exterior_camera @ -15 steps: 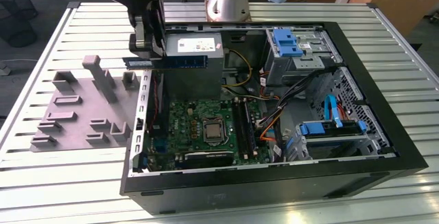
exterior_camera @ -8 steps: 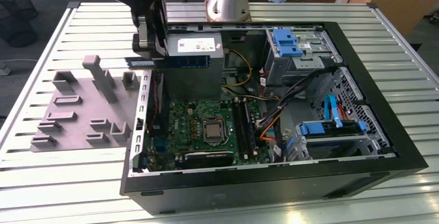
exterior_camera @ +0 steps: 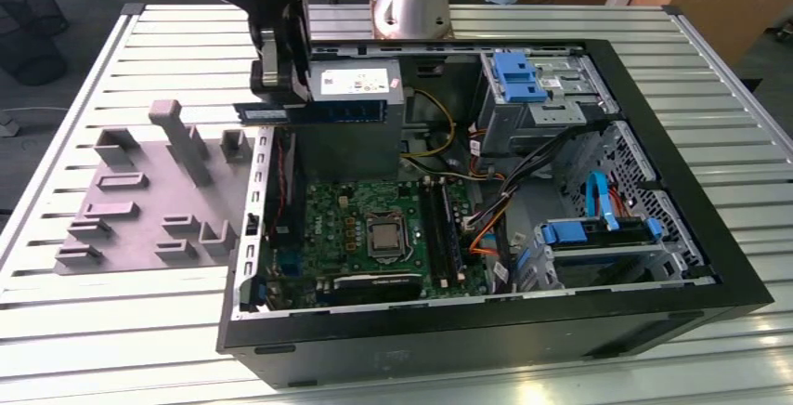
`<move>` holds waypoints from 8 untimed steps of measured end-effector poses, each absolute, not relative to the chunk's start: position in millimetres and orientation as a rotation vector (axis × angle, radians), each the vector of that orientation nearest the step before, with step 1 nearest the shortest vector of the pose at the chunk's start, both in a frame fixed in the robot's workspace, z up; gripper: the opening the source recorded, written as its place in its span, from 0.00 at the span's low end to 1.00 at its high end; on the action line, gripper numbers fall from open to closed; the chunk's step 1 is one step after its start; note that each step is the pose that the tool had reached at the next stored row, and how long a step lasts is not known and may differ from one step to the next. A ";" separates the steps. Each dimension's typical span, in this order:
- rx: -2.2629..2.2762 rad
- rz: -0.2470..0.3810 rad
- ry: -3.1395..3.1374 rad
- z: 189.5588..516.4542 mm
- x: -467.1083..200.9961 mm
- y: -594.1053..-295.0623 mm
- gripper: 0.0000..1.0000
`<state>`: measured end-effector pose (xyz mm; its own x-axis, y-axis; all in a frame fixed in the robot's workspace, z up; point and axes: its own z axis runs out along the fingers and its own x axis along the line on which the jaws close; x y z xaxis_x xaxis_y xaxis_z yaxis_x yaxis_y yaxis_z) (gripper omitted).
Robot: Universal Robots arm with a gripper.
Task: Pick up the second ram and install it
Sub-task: 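Pick up the second ram and move it above second insertion slot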
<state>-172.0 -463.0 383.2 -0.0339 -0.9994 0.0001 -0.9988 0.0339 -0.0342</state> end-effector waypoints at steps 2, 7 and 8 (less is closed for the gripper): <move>-2.167 -0.039 2.242 383.2 -170.3 -463.0 0.14; -2.167 -0.039 2.242 383.2 -166.3 -463.0 0.14; -2.167 -0.039 2.242 383.2 -165.8 -463.0 0.14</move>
